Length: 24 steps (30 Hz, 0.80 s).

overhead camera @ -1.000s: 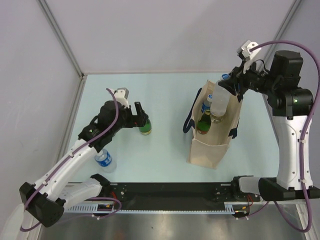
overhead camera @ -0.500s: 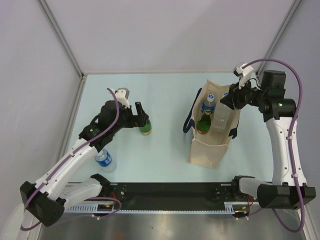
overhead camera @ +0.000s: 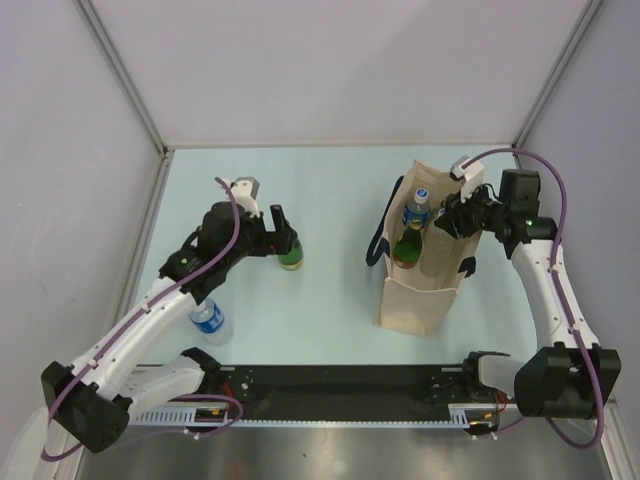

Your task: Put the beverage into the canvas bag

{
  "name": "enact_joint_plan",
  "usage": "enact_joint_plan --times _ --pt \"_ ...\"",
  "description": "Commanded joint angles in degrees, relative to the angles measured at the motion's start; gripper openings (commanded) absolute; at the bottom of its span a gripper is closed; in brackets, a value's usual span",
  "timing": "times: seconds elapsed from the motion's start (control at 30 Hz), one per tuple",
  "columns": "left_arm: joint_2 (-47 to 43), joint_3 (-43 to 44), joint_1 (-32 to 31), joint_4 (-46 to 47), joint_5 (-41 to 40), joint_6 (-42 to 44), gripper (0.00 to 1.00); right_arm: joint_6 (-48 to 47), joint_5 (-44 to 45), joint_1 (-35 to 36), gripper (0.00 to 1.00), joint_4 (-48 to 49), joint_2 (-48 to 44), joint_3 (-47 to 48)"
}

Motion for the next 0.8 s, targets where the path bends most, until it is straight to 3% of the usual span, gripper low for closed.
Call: enact_joint_plan --times 0.0,0.2,0.47,0.77 --pt "0.8 0.5 0.9 2.7 1.2 0.5 1.00 -2.1 -3.4 -0.9 0.00 16.5 -3.2 -3.7" --pt "2.4 1.8 1.1 2.7 1.4 -0.1 1.00 -2.6 -4.9 -2.2 0.02 18.2 -1.6 -7.3" --pt "6.0 4.0 1.4 2.6 1.2 -0.2 1.00 -6.8 -6.1 -2.9 0.30 13.7 -1.9 -9.2" --pt "9.5 6.6 1.8 2.7 1.1 0.4 1.00 -12.1 -6.6 -2.8 0.38 7.7 -1.6 -9.5"
